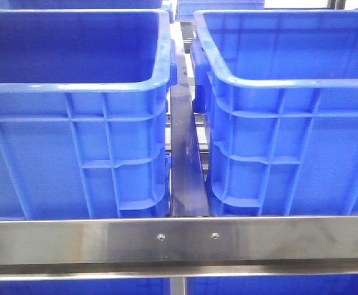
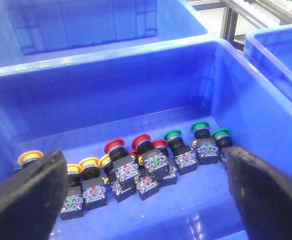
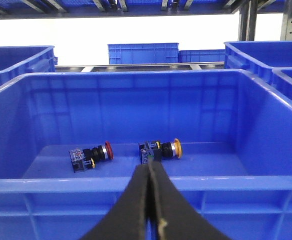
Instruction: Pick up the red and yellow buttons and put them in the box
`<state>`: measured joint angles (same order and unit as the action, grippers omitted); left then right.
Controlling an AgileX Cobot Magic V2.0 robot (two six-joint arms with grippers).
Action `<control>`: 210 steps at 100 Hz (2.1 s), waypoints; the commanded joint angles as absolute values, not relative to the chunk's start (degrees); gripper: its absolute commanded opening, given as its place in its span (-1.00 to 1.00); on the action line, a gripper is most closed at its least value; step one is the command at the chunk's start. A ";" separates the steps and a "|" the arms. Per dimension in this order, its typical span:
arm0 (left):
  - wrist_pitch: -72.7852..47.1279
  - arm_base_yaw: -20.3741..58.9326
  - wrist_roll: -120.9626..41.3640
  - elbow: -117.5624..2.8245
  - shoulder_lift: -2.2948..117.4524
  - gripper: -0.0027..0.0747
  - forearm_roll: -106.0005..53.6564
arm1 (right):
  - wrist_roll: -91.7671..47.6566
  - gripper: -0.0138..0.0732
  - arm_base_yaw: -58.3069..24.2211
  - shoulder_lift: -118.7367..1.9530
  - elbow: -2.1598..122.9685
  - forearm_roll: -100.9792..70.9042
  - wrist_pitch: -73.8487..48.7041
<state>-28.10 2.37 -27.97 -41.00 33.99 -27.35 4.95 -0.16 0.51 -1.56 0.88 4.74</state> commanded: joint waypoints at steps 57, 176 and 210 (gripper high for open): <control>-23.24 2.41 -27.53 -42.48 34.16 0.54 -28.74 | 4.85 -0.84 -0.27 1.83 -1.54 0.97 9.66; -17.61 3.38 -27.53 -42.48 34.24 -0.98 -28.42 | 4.85 -0.84 -0.27 1.83 -1.54 0.97 9.66; -13.72 3.74 -7.17 -37.44 29.82 -0.98 -2.84 | 4.85 -0.84 -0.27 1.83 -1.54 0.97 9.66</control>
